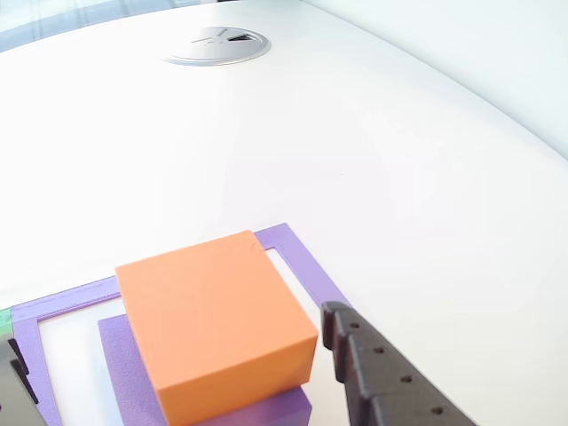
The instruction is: Tower of hanoi
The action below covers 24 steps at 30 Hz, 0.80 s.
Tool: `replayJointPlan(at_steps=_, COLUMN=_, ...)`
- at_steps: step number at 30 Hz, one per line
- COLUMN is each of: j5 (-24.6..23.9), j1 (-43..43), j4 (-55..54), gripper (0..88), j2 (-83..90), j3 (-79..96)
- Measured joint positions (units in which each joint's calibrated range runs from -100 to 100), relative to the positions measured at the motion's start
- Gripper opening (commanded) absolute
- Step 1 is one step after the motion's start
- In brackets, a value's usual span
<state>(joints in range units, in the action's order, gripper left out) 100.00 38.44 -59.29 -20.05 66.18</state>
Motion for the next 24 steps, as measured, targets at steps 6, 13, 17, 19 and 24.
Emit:
replayJointPlan(at_steps=6, j5=0.0, j1=-1.3, j4=0.0, gripper=21.0, j2=0.0, j3=0.0)
replayJointPlan(at_steps=13, j5=0.0, j1=-1.3, j4=0.0, gripper=15.8, j2=0.0, j3=0.0)
replayJointPlan(at_steps=17, j5=0.0, j1=-1.3, j4=0.0, gripper=13.1, j2=0.0, j3=0.0)
replayJointPlan(at_steps=19, j5=-0.2, j1=-1.3, j4=0.0, gripper=13.1, j2=0.0, j3=0.0)
replayJointPlan(at_steps=24, j5=-0.2, j1=-2.2, j4=0.0, gripper=12.1, j2=0.0, j3=0.0)
